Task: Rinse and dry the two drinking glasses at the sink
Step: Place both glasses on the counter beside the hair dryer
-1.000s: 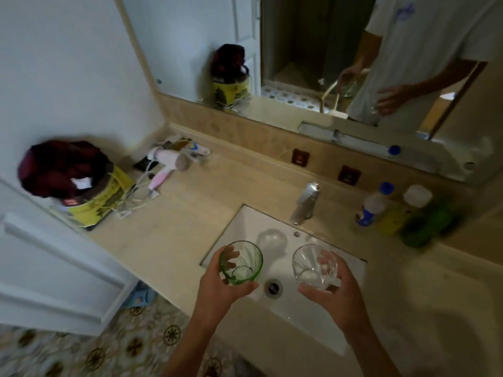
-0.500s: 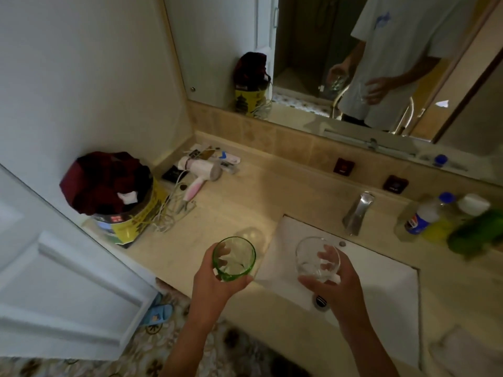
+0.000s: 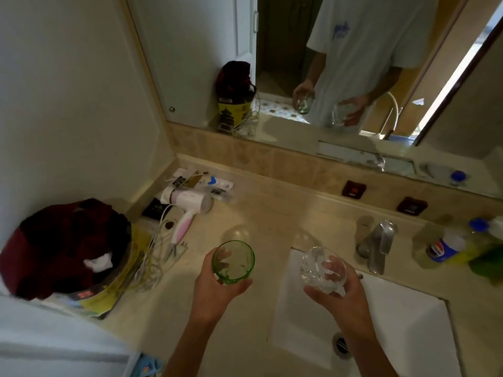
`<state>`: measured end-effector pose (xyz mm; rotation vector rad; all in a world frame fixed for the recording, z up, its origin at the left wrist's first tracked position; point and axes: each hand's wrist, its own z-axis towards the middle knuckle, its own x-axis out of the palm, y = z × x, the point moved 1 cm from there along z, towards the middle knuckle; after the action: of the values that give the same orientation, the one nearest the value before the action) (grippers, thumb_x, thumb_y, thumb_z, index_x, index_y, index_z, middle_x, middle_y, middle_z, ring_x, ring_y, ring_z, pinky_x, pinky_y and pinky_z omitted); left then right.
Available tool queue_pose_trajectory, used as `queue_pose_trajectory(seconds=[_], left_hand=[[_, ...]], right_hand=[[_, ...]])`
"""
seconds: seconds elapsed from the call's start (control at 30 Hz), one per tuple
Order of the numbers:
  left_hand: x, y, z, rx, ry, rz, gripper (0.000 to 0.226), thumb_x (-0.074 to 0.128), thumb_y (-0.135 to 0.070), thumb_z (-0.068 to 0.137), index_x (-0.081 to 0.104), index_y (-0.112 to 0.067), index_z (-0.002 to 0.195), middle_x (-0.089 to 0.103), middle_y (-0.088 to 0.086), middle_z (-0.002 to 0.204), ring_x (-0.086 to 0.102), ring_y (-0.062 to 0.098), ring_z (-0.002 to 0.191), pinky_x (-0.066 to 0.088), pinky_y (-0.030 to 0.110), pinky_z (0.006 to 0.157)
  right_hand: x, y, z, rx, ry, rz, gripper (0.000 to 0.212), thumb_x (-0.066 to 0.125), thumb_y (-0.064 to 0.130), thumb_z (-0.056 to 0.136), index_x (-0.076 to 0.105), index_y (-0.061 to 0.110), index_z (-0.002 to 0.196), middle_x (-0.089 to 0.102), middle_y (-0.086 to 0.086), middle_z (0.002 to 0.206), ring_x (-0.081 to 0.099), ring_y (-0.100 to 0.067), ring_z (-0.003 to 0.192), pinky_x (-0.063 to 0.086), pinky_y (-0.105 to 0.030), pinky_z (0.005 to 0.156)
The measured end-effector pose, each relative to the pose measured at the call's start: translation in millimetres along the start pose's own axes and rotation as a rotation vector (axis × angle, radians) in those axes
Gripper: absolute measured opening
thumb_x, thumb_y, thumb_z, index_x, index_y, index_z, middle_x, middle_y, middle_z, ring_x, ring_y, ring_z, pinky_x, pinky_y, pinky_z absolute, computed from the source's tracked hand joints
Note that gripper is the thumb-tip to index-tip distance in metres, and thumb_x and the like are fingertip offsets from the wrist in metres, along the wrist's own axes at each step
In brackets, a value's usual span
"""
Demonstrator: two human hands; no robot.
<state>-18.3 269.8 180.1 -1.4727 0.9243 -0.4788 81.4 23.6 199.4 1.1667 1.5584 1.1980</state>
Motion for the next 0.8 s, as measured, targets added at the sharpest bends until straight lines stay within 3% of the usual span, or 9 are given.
queue_pose_trajectory(seconds=[0.13,0.3,0.4,0.53,0.67,0.8], left_hand=[[8.1,-5.3,55.3,-0.063,0.019,-0.023,0.087,0.098,-0.018,0.053,0.055,-0.033,0.126,0.065,-0.011,0.121,0.062,0.013,0.114,0.057,0.042,0.095],[19.6,-9.0,118.5,-0.085,0.081,0.006,0.099,0.094,-0.038,0.044,0.056,-0.025,0.135,0.067,-0.007,0.124,0.065,0.014,0.113,0.059,0.045,0.097],[30.3,-3.9,156.4,-0.106,0.134,0.040,0.101,0.093,-0.043,0.042,0.056,-0.027,0.134,0.066,-0.011,0.127,0.066,0.012,0.114,0.060,0.048,0.096],[47.3,14.6,202.8,-0.102,0.173,0.074,0.101,0.095,-0.041,0.042,0.055,-0.028,0.133,0.066,-0.008,0.129,0.065,0.017,0.118,0.059,0.050,0.098],[61.2,33.6,243.8,-0.092,0.203,0.090,0.104,0.092,-0.043,0.036,0.053,-0.026,0.132,0.067,-0.003,0.126,0.065,0.021,0.118,0.057,0.047,0.100],[67.7,48.5,271.7,-0.102,0.251,0.095,0.118,0.091,-0.042,0.035,0.049,-0.015,0.142,0.065,0.003,0.132,0.062,0.022,0.125,0.053,0.048,0.106]], right_hand=[[13.5,-2.7,44.0,-0.015,-0.027,-0.013,0.075,0.089,0.000,0.061,0.055,0.029,0.121,0.062,0.003,0.118,0.062,-0.007,0.102,0.056,-0.015,0.064],[26.7,-10.2,94.7,0.018,-0.092,-0.029,0.077,0.090,0.002,0.061,0.054,0.024,0.125,0.061,-0.002,0.118,0.061,-0.010,0.104,0.056,-0.019,0.071],[37.0,-20.7,127.1,0.027,-0.130,-0.081,0.082,0.093,0.009,0.057,0.051,0.028,0.126,0.062,0.001,0.118,0.060,-0.017,0.110,0.054,-0.031,0.086],[50.0,-34.5,170.5,0.062,-0.151,-0.124,0.090,0.097,0.016,0.050,0.051,0.030,0.127,0.062,0.004,0.119,0.061,-0.018,0.111,0.057,-0.043,0.091],[65.7,-49.5,205.3,0.083,-0.185,-0.107,0.092,0.095,0.010,0.054,0.050,0.022,0.133,0.062,0.005,0.122,0.060,-0.017,0.114,0.057,-0.040,0.089],[78.8,-64.8,232.1,0.107,-0.168,-0.101,0.091,0.094,0.009,0.055,0.050,0.023,0.133,0.060,0.010,0.127,0.057,-0.014,0.119,0.053,-0.039,0.095]])
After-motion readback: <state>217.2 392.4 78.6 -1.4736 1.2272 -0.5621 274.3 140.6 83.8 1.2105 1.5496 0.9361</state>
